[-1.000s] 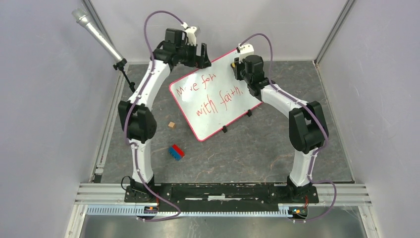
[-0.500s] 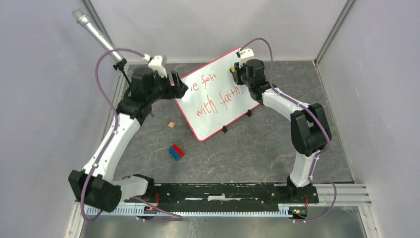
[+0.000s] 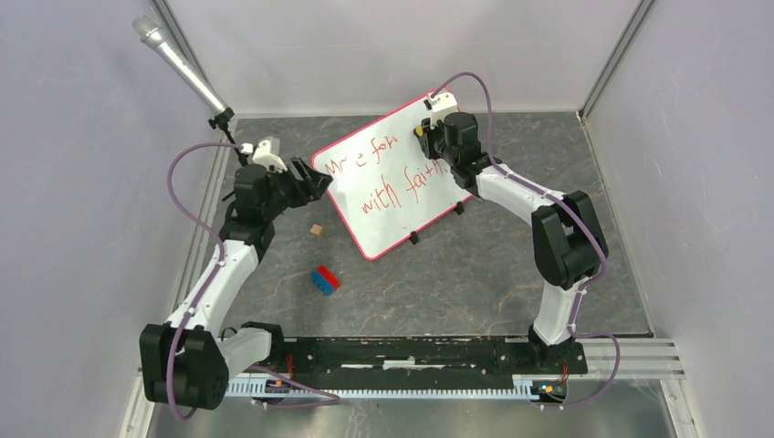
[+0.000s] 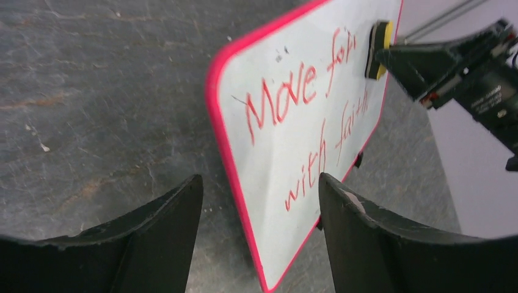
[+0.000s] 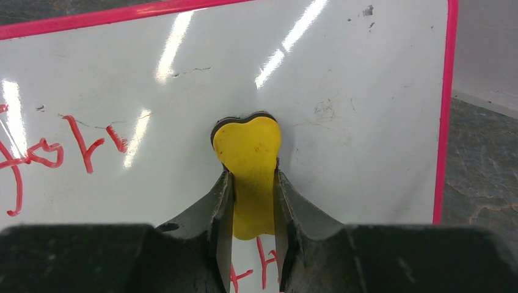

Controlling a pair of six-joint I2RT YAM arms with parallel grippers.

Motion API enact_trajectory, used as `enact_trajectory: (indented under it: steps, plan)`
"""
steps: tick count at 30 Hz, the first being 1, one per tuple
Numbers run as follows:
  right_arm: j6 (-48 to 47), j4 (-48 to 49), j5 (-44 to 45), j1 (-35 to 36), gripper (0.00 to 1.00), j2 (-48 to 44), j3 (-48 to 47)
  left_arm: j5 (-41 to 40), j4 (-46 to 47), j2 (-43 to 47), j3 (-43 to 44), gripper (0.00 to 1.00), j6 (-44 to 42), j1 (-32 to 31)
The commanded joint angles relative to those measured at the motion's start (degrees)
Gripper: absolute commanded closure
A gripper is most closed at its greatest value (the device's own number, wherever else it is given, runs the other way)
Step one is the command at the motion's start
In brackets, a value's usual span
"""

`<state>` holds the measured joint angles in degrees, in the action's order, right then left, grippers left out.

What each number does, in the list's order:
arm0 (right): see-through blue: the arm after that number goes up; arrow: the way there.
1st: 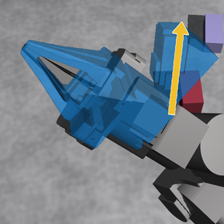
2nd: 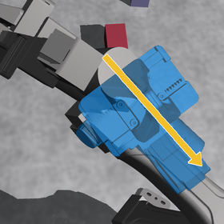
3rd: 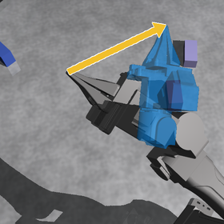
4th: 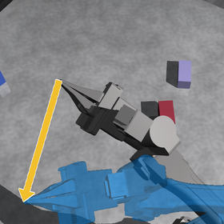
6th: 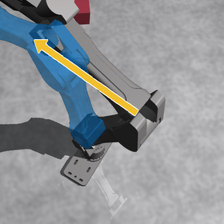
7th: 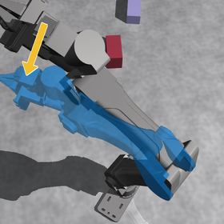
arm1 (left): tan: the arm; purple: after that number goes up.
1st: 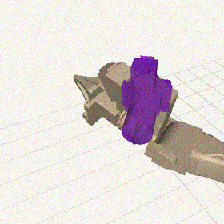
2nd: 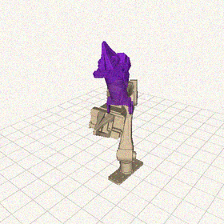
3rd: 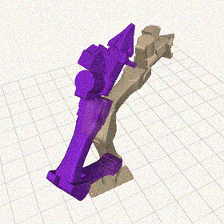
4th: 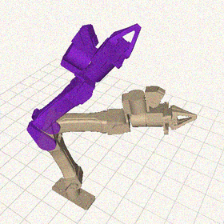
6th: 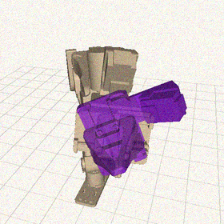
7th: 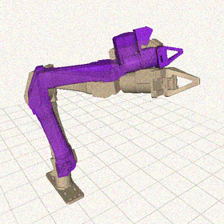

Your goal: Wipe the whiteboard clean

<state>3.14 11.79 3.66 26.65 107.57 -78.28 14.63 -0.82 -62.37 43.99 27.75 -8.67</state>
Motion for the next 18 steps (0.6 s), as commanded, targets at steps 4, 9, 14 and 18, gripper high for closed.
enact_trajectory:
  steps: [4,9,14,18]
  plan:
    - [-0.51,1.39,-1.02,0.59,0.78,-1.05,-1.95,12.8,20.76,-5.58,-2.6,0.37,11.87,8.22]
    - [-0.58,1.33,-1.07,0.68,0.78,-1.29,-1.79,16.29,28.51,-9.45,-3.2,0.4,10.62,8.56]
    - [-0.8,2.44,-1.25,0.67,0.78,-1.69,-0.99,16.8,27.22,-10.83,-2.28,0.55,9.98,8.58]
    - [-1.58,3.84,-2.2,1.36,0.78,-1.6,-0.8,15.43,25.89,-10.2,-2.76,0.6,7.49,8.58]
